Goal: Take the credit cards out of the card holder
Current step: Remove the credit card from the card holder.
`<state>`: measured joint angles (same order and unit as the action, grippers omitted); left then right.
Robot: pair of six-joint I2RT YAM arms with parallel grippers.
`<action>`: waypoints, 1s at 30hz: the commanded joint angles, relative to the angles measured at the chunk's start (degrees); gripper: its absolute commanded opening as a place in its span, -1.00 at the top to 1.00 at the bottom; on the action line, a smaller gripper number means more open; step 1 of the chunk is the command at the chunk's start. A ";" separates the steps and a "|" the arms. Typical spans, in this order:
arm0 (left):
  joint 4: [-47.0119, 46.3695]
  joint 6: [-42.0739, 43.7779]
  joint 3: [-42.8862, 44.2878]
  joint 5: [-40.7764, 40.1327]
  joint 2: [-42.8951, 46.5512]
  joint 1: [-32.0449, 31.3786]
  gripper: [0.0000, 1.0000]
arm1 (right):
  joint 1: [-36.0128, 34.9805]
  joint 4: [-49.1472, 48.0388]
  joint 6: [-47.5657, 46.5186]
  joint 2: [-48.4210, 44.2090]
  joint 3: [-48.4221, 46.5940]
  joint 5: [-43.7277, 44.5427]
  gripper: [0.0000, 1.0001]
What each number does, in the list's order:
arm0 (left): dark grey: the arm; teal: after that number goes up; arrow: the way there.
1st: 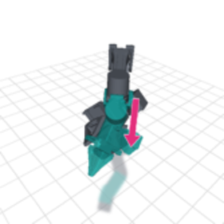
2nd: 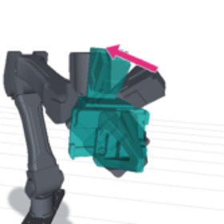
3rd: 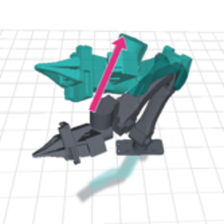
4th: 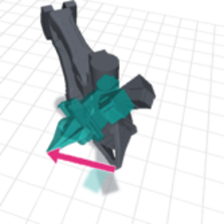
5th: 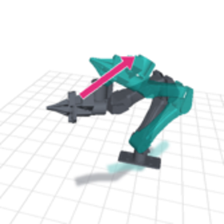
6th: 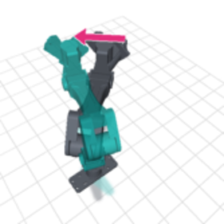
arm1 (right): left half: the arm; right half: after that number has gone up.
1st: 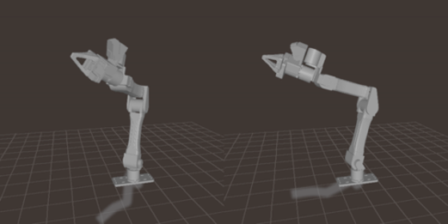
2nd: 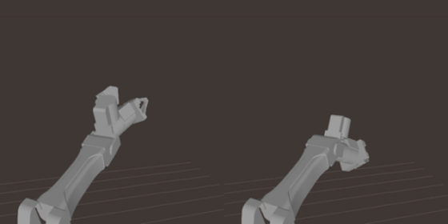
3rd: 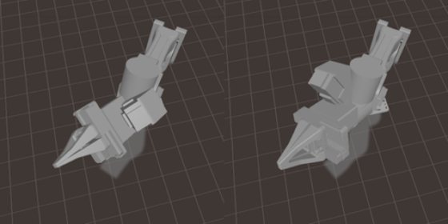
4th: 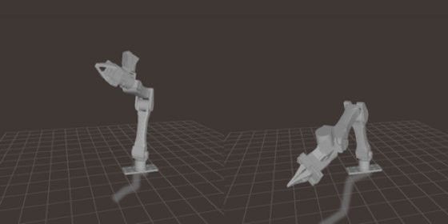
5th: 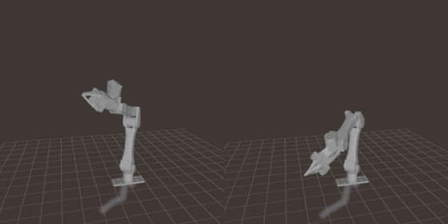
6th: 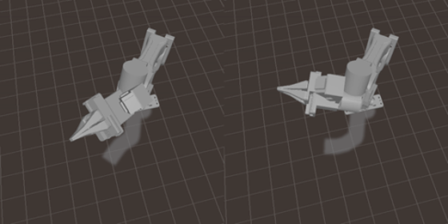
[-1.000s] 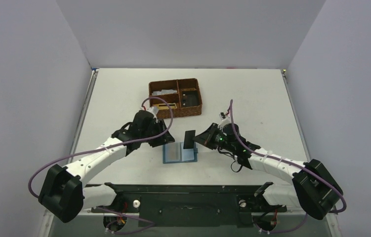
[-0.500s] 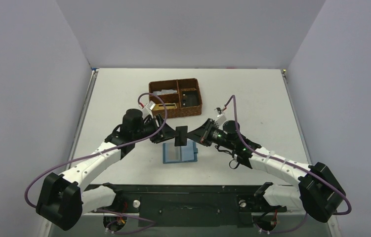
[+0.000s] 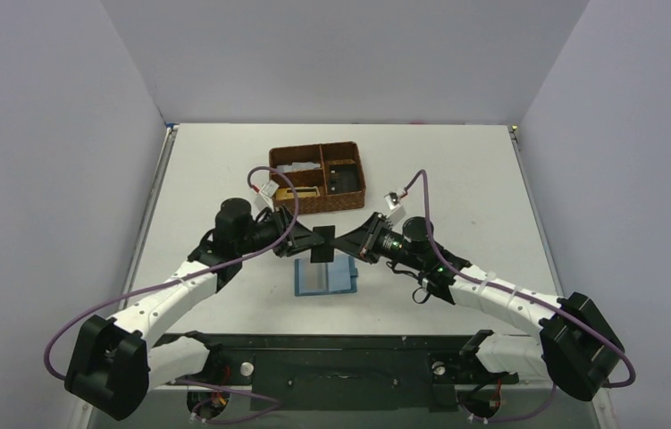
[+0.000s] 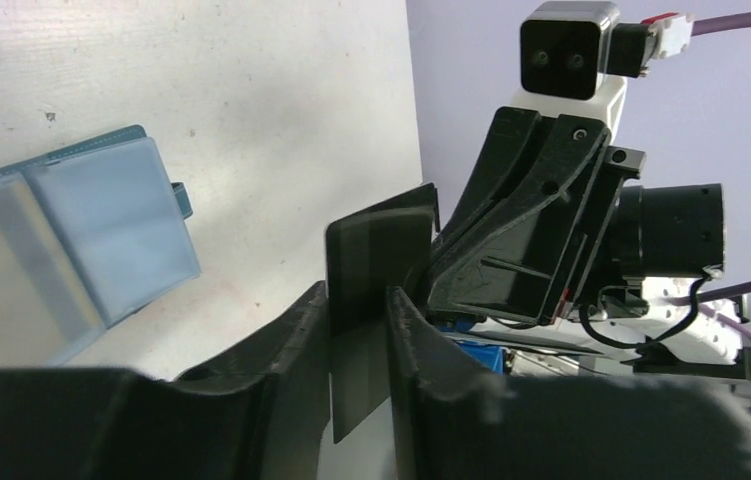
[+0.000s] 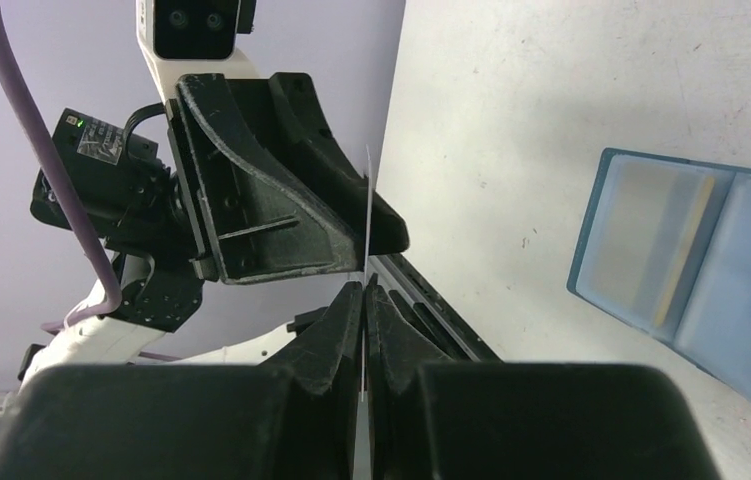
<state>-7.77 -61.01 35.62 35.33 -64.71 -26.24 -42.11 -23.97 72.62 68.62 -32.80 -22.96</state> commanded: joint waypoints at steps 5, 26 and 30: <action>-4.70 -1.51 -0.56 2.52 1.92 0.31 1.00 | -1.15 -2.53 -0.88 0.31 -2.88 0.43 1.00; 5.36 2.39 3.05 -3.11 3.64 0.26 1.00 | -0.19 21.69 -9.38 -9.45 -4.74 16.76 -0.41; 12.53 5.33 6.30 -8.00 3.65 0.22 1.00 | 0.98 29.48 -11.80 -13.46 -4.87 22.21 -0.43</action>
<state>-1.78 -59.66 36.64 32.77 -62.30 -25.80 -42.19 -4.45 64.84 59.35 -35.00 -9.72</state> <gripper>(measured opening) 0.006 0.712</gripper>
